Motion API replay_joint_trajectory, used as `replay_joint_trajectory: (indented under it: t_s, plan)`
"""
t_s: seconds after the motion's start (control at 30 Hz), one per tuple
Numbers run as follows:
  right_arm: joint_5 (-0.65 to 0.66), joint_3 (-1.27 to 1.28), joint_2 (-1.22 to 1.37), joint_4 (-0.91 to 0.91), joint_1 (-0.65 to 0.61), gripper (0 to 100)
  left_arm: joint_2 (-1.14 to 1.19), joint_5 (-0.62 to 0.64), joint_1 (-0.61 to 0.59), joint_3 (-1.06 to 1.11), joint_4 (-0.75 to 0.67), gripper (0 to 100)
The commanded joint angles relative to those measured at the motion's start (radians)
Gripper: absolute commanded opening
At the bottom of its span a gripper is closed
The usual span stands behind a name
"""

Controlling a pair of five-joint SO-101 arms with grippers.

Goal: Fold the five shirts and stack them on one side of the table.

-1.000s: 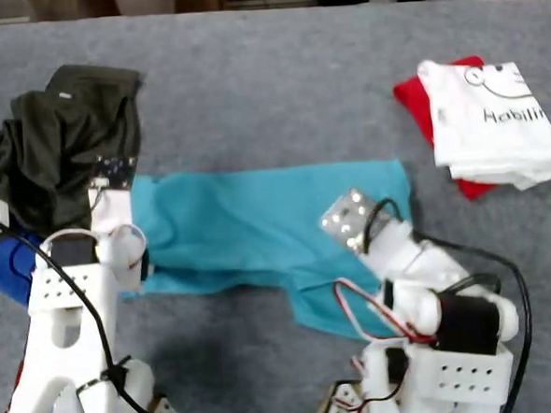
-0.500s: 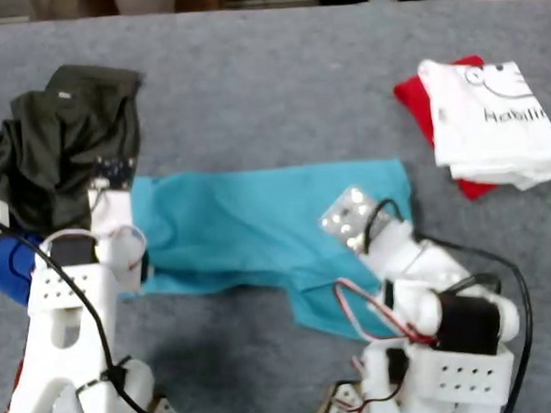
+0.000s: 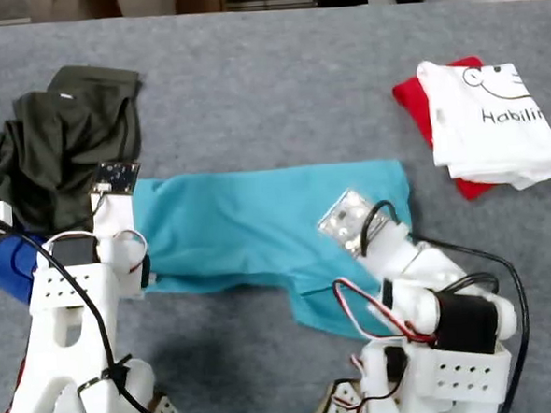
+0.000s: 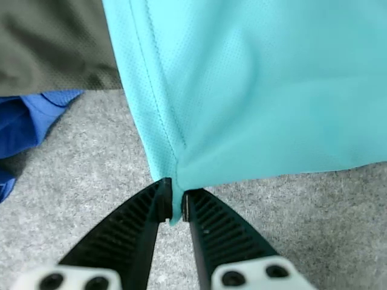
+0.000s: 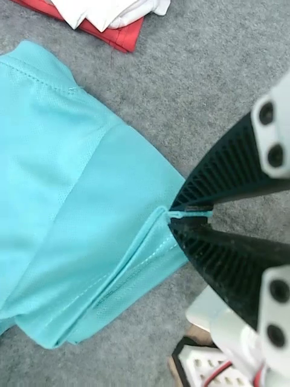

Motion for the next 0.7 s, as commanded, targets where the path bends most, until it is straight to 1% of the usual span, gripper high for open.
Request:
replay_joint_trajectory:
  t_s: [0.0,0.2,0.33,0.67]
  plan:
    - [0.058,-0.007,-0.007,0.037,0.019,0.5,-0.025,-0.006,0.003,-0.012,0.006,2]
    - [0.083,-0.004,-0.008,0.048,0.019,0.5,-0.027,-0.009,0.003,0.015,0.008,2]
    - [0.110,0.002,-0.008,0.049,0.021,0.5,-0.027,-0.035,-0.005,0.025,0.003,2]
    - [0.140,0.001,-0.008,0.049,0.021,0.5,-0.027,-0.035,-0.003,0.038,-0.002,2]
